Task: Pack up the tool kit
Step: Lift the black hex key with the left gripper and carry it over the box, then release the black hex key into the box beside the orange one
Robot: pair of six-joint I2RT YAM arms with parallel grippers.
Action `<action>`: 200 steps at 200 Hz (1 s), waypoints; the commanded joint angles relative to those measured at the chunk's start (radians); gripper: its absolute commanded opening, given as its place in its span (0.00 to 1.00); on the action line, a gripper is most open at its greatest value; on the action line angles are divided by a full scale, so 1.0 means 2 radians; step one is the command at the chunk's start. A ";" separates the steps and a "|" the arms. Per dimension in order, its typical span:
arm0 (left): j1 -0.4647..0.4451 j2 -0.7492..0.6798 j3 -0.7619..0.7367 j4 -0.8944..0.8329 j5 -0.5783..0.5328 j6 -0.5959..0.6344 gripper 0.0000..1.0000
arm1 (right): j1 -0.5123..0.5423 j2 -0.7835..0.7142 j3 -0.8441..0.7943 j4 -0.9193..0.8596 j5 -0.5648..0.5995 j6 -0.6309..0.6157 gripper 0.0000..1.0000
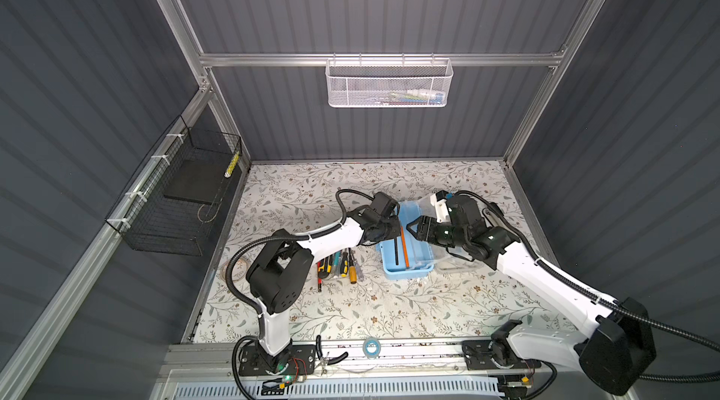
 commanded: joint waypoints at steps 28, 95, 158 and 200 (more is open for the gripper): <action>-0.003 0.022 0.023 -0.001 0.019 -0.008 0.00 | -0.003 0.011 -0.012 0.011 -0.003 -0.004 0.67; -0.003 0.036 0.028 -0.005 0.019 -0.004 0.06 | -0.005 0.009 -0.017 0.017 -0.006 -0.003 0.67; -0.003 0.021 0.015 0.010 0.024 0.001 0.25 | -0.005 0.003 -0.021 0.019 -0.006 -0.001 0.67; -0.003 -0.028 0.006 0.008 -0.008 0.052 0.32 | -0.005 -0.003 -0.015 0.018 -0.012 -0.007 0.67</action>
